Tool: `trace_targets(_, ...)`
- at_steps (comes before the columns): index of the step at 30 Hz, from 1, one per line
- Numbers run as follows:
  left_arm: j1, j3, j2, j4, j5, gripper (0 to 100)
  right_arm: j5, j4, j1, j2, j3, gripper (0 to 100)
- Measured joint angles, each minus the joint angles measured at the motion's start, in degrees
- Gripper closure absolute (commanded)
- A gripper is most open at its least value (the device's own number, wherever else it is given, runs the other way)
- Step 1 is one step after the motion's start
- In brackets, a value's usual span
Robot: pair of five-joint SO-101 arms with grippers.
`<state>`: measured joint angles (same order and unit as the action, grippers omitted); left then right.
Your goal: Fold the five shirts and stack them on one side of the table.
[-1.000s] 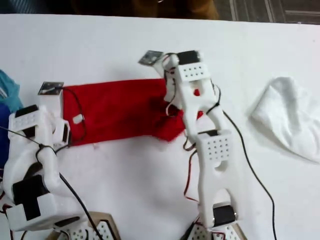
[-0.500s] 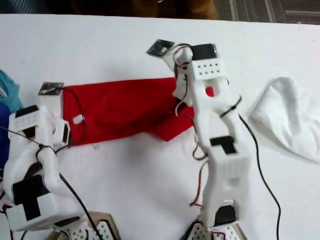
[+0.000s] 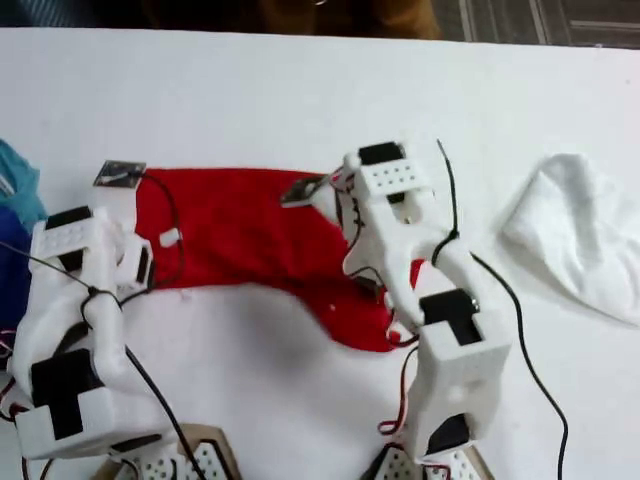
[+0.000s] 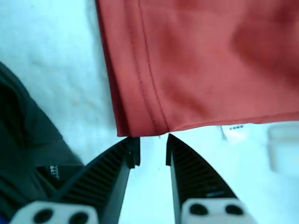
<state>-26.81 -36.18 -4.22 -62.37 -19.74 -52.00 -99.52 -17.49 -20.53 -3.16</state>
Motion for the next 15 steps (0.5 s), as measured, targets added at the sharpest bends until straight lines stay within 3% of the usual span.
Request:
trace_targets(4,0.09,0.0,0.0,0.0,0.0,88,0.0,-0.53,0.44,0.26,-2.29,62.8)
trace_targets(15,0.09,0.0,0.0,0.0,0.0,88,-0.09,-0.53,-1.67,17.58,5.36,62.5)
